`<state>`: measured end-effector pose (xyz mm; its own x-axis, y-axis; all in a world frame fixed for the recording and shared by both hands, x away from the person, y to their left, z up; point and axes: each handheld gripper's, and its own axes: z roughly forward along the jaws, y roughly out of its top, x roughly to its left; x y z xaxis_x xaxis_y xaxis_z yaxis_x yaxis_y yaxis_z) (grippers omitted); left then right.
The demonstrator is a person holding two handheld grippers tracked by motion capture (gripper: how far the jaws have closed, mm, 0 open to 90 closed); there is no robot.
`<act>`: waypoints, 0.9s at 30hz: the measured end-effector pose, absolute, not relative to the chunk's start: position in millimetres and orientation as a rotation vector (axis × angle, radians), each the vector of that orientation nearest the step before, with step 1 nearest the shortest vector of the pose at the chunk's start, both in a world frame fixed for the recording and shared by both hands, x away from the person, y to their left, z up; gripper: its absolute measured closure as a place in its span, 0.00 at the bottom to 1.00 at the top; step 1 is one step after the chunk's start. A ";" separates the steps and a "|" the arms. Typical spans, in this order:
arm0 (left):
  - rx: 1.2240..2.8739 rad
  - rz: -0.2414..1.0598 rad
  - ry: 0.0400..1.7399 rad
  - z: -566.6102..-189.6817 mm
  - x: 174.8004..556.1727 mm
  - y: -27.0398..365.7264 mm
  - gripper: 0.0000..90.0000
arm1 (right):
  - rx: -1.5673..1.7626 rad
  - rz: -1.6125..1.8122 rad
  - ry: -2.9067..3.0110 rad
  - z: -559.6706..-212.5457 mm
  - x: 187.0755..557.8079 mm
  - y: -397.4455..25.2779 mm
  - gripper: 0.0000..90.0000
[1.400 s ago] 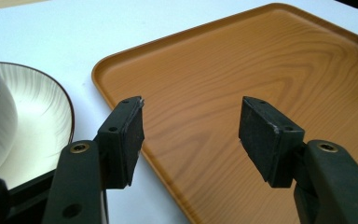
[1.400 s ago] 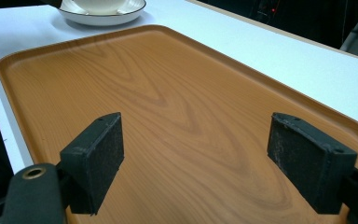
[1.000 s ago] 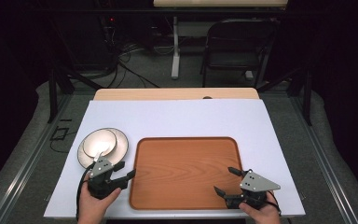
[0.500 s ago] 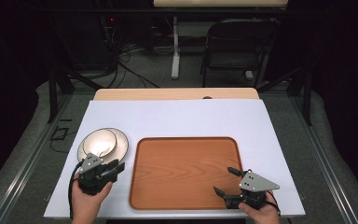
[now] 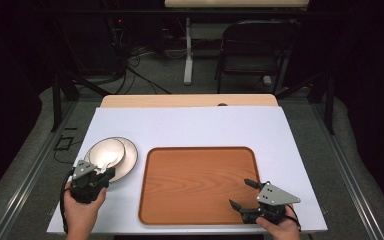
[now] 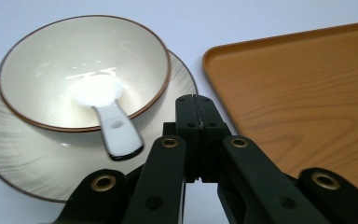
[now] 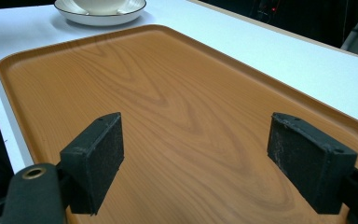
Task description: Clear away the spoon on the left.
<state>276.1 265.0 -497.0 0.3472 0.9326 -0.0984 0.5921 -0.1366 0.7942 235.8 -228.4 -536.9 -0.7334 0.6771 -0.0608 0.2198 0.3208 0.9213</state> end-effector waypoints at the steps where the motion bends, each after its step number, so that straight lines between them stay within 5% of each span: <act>1: 1.835 0.558 1.348 -496.9 276.2 266.7 1.00 | 0.792 1.398 2.153 -537.0 235.8 -228.4 0.20; 27: 1.792 0.647 1.453 -497.8 275.3 300.1 1.00 | 0.790 1.394 2.150 -536.4 235.4 -228.6 0.20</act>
<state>275.3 300.1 -497.8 0.2356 0.9699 -0.0614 0.6037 -0.0965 0.7913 235.4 -228.6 -536.4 -0.7314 0.6788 -0.0660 0.2169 0.3232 0.9211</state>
